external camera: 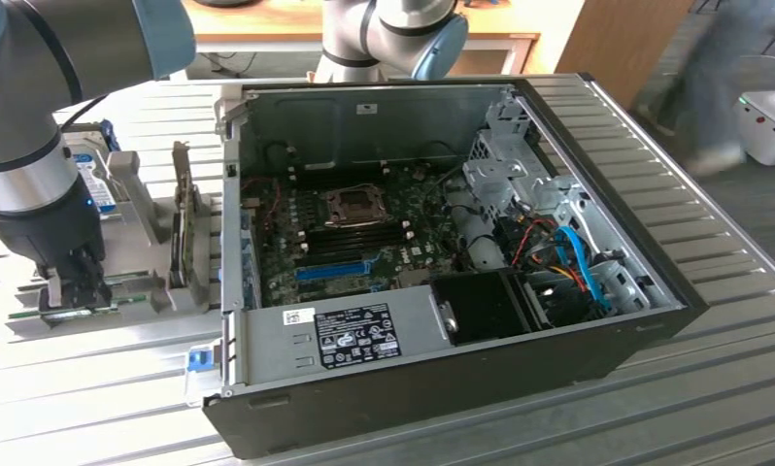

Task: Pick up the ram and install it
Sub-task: 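Pick up the ram and move it above insertion slot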

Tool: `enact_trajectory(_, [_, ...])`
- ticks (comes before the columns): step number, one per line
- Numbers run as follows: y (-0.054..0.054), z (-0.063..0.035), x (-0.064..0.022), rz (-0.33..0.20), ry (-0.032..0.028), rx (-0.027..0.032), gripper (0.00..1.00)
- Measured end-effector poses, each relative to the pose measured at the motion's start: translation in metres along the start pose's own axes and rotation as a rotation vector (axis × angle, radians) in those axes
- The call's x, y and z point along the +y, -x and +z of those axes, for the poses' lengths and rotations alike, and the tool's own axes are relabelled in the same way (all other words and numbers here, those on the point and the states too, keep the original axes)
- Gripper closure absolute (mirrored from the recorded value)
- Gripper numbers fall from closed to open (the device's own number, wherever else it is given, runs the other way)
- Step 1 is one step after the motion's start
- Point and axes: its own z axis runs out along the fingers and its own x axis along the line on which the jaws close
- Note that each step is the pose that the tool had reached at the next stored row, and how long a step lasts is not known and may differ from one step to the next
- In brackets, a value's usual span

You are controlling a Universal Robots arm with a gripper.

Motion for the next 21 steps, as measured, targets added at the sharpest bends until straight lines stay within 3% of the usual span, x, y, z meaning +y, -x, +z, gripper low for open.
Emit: enact_trajectory(21, [-0.0018, 0.0001, 0.0015, 0.007, 0.0001, -0.0003, 0.85])
